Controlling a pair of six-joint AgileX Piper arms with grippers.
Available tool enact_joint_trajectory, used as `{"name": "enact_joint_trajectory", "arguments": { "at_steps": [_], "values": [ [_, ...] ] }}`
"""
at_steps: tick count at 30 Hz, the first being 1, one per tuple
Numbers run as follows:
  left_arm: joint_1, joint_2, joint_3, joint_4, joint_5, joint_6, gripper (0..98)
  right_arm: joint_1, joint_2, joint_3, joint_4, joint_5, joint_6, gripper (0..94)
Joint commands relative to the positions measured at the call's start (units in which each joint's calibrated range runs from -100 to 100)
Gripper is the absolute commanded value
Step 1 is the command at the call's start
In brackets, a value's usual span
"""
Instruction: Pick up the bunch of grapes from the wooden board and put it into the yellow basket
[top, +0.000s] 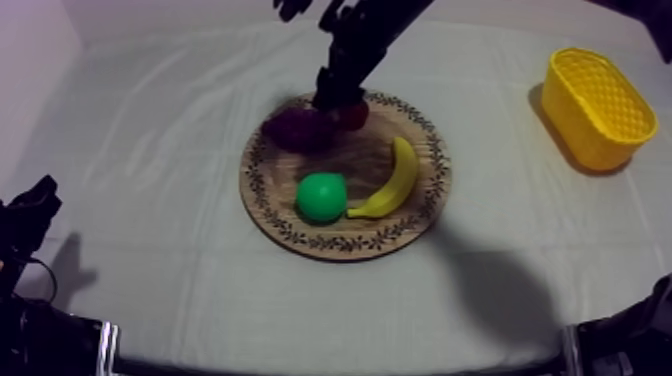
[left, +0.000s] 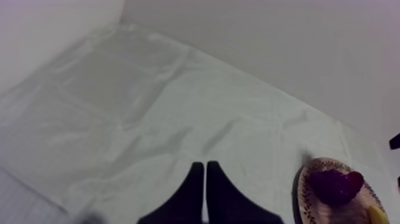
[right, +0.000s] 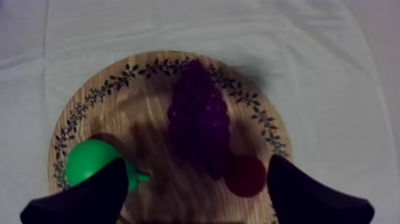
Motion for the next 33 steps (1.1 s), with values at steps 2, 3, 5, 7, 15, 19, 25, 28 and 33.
{"name": "enact_joint_trajectory", "arguments": {
  "at_steps": [2,3,5,7,15,19,25,28,33],
  "values": [
    [-0.03,0.05,0.0,0.02,-0.01,0.0,0.1,-0.58,4.44,-0.75,0.47,-1.7,-0.22,83.3],
    [-0.03,0.05,0.0,0.02,-0.01,0.0,0.1,-0.76,5.58,-1.23,0.64,-2.19,-0.36,83.4],
    [-0.03,0.05,0.0,0.02,-0.01,0.0,0.1,-1.05,7.92,-2.6,0.94,-2.86,-0.66,83.4],
    [-0.03,0.05,0.0,0.02,-0.01,0.0,0.1,-1.23,10.32,-4.6,1.22,-3.12,-0.97,83.4],
    [-0.03,0.05,0.0,0.02,-0.01,0.0,0.1,-1.76,19.13,-14.04,2.52,-2.0,-2.33,82.9],
    [-0.03,0.05,0.0,0.02,-0.01,0.0,0.1,-2.12,22.0,-16.02,3.14,-1.74,-2.75,81.3],
    [-0.03,0.05,0.0,0.02,-0.01,0.0,0.1,-2.61,24.74,-17.71,4.2,-1.73,-3.47,71.9],
    [-0.03,0.05,0.0,0.02,-0.01,0.0,0.1,-2.81,25.1,-17.71,4.55,-2.04,-3.67,61.2],
    [-0.03,0.05,0.0,0.02,-0.01,0.0,0.1,-2.89,23.92,-16.51,4.61,-2.56,-3.42,43.5]
  ]
}}
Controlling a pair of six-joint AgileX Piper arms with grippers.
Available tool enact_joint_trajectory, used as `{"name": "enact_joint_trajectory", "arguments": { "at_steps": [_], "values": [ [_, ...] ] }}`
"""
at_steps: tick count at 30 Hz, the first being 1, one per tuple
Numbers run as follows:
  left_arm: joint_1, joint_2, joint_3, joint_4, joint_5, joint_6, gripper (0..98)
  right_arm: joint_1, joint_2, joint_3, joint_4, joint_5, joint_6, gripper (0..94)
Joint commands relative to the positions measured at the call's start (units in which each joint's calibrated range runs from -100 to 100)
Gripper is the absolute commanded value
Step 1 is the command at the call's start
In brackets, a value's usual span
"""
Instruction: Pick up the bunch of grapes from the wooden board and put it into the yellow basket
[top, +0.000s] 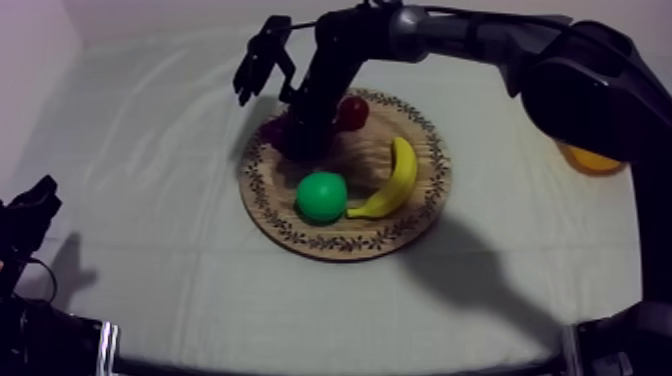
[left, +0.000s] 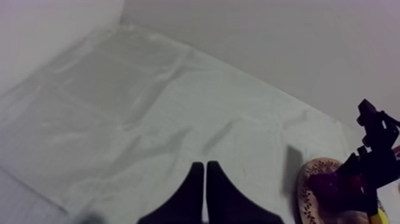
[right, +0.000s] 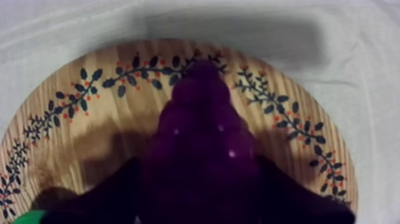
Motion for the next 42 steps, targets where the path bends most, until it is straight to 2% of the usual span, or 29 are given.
{"name": "enact_joint_trajectory", "arguments": {
  "at_steps": [1,5,11,17,23,33,42],
  "values": [
    [-0.03,0.05,0.0,0.02,-0.01,0.0,0.1,0.07,-1.47,1.22,-0.17,0.0,0.4,40.6],
    [-0.03,0.05,0.0,0.02,-0.01,0.0,0.1,0.23,-6.65,5.75,-0.79,0.0,1.2,33.1],
    [-0.03,0.05,0.0,0.02,-0.01,0.0,0.1,2.19,-20.95,15.6,-2.42,3.22,2.53,31.9],
    [-0.03,0.05,0.0,0.02,-0.01,0.0,0.1,7.1,-36.81,22.85,-4.22,6.16,2.88,28.9],
    [-0.03,0.05,0.0,0.02,-0.01,0.0,0.1,14.43,-46.05,24.39,-5.56,7.61,2.02,28.0],
    [-0.03,0.05,0.0,0.02,-0.01,0.0,0.1,27.45,-50.14,29.52,-5.88,1.84,0.36,28.6],
    [-0.03,0.05,0.0,0.02,-0.01,0.0,0.1,35.68,-45.94,33.41,-4.04,-4.15,-0.55,29.4]
  ]
}}
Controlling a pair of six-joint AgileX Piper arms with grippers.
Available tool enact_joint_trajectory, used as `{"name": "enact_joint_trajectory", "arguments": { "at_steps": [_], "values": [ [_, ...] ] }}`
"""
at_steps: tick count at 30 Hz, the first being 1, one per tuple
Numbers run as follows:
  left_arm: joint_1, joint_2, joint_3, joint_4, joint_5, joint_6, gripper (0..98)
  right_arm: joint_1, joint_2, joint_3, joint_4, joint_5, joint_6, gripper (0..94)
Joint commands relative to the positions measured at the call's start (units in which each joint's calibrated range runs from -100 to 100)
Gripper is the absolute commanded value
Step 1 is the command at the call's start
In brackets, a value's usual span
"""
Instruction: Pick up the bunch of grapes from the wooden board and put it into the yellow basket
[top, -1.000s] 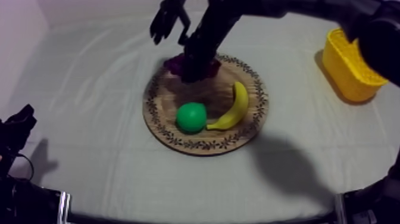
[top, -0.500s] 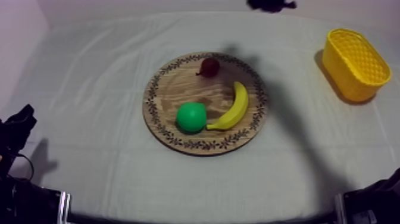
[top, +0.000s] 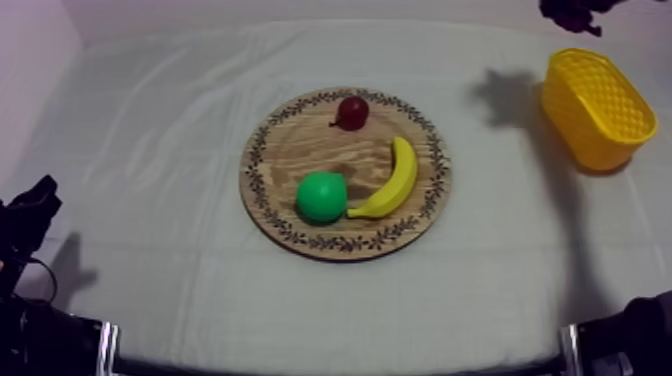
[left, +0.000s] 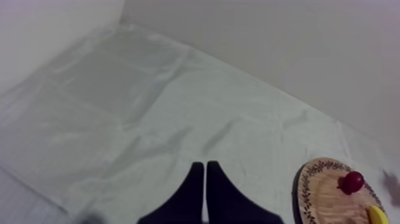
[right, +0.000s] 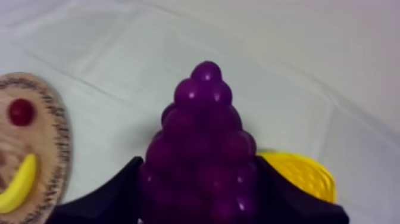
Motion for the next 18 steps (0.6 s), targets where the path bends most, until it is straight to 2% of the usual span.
{"name": "enact_joint_trajectory", "arguments": {
  "at_steps": [1,10,15,18],
  "values": [
    [-0.03,0.05,0.0,0.02,-0.01,0.0,0.1,2.71,0.86,0.99,0.26,-1.72,0.11,29.6],
    [-0.03,0.05,0.0,0.02,-0.01,0.0,0.1,5.07,4.33,7.78,2.05,-10.93,-0.33,33.7],
    [-0.03,0.05,0.0,0.02,-0.01,0.0,0.1,5.71,6.0,8.63,3.28,-11.87,-1.76,61.6],
    [-0.03,0.05,0.0,0.02,-0.01,0.0,0.1,5.87,6.43,8.52,4.38,-11.08,-3.0,73.4]
  ]
}}
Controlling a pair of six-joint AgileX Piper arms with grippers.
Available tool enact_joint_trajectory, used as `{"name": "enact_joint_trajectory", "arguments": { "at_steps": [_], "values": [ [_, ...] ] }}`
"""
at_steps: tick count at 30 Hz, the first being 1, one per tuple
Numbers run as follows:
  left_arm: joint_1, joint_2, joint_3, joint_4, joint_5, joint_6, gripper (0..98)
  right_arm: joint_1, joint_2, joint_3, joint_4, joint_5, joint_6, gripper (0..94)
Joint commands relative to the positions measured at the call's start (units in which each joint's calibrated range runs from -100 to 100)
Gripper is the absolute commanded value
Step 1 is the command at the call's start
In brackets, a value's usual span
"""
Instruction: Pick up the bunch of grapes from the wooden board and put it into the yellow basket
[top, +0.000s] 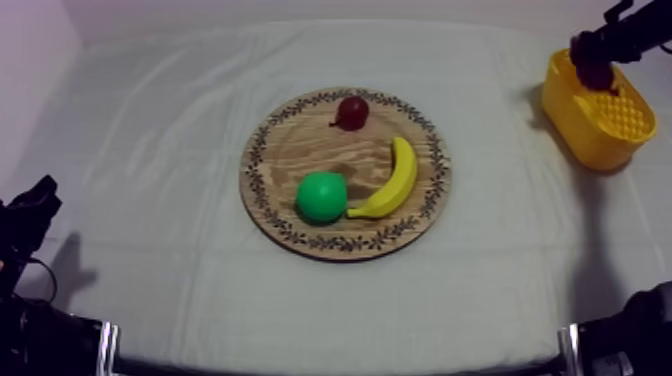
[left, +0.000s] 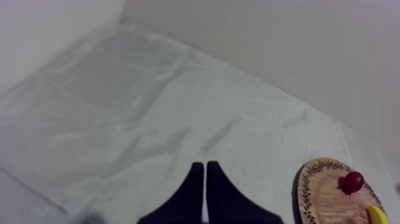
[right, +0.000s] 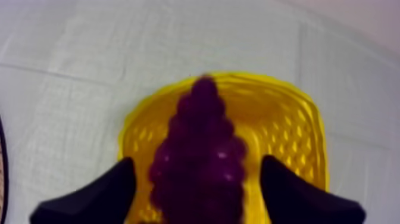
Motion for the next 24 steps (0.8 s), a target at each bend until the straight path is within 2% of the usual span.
{"name": "enact_joint_trajectory", "arguments": {
  "at_steps": [1,4,7,16,21,24],
  "values": [
    [-0.03,0.05,0.0,0.02,-0.01,0.0,0.1,0.03,-0.03,-0.12,0.58,1.06,-0.89,75.5],
    [-0.03,0.05,0.0,0.02,-0.01,0.0,0.1,0.17,-1.36,0.09,0.9,2.21,-1.29,78.6],
    [-0.03,0.05,0.0,0.02,-0.01,0.0,0.1,0.25,-4.66,1.17,0.18,3.22,-0.86,77.1],
    [-0.03,0.05,0.0,0.02,-0.01,0.0,0.1,-2.38,-21.26,10.7,-1.6,4.48,-0.67,59.0],
    [-0.03,0.05,0.0,0.02,-0.01,0.0,0.1,-5.65,-32.8,19.33,0.32,2.36,-4.06,48.6],
    [-0.03,0.05,0.0,0.02,-0.01,0.0,0.1,-8.29,-41.53,25.55,2.58,0.7,-7.28,39.6]
  ]
}}
